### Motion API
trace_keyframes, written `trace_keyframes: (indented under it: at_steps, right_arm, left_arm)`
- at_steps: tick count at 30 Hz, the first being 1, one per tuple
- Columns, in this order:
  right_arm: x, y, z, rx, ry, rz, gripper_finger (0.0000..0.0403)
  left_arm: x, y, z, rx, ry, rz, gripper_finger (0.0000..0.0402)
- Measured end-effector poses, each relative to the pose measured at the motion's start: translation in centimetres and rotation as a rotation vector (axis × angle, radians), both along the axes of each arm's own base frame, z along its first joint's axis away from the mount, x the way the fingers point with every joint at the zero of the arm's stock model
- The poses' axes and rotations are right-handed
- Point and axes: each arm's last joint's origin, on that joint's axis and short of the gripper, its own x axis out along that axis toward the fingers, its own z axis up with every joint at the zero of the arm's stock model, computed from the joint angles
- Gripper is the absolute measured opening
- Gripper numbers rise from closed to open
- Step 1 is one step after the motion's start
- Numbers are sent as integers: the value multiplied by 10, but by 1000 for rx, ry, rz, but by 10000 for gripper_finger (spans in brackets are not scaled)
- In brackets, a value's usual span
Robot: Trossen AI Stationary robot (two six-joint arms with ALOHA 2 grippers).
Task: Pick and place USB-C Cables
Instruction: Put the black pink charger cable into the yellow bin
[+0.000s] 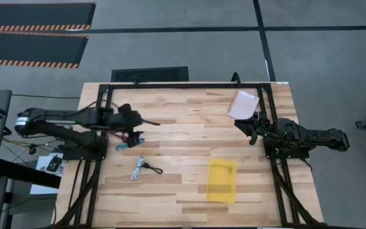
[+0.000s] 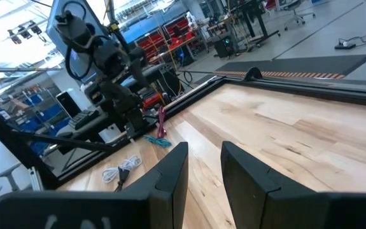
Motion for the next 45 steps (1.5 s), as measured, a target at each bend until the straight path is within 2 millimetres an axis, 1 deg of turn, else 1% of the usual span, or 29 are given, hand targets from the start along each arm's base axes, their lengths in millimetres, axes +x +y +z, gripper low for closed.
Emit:
trace_keyframes:
  at_steps: [2,5,10,13,15,20,24,27,32,35,37,42,45]
  right_arm:
    - [0,0,0,-2,1,0,119]
    - [0,0,0,-3,1,0,119]
    - [0,0,0,-3,2,0,119]
    - [0,0,0,-4,3,0,119]
    - [0,0,0,-5,3,0,119]
    - [0,0,-1,-5,6,0,119]
    - [0,0,-1,-2,9,1,119]
    - [0,0,-1,-2,11,1,119]
    - [0,0,-1,-2,12,1,119]
    - [0,0,-1,-1,11,1,119]
    - [0,0,-1,-1,11,1,119]
    - [0,0,-1,-1,10,2,119]
    - [0,0,-1,-1,10,2,119]
  left_arm:
    - [10,5,-1,-31,116,-10,248]
    - [20,13,-11,-69,289,11,248]
    - [24,22,-38,-170,564,12,248]
    - [25,24,-49,-164,692,-37,248]
    - [27,25,-54,-141,742,-82,248]
    - [31,26,-60,-144,756,-160,248]
    - [23,24,-73,-157,809,-187,248]
    - [13,22,-88,-182,855,-194,248]
    - [2,20,-108,-191,877,-195,248]
    - [7,21,-108,-152,835,-202,248]
    - [6,22,-108,-140,850,-214,248]
    - [2,25,-112,-166,856,-218,248]
    - [5,28,-112,-166,823,-216,248]
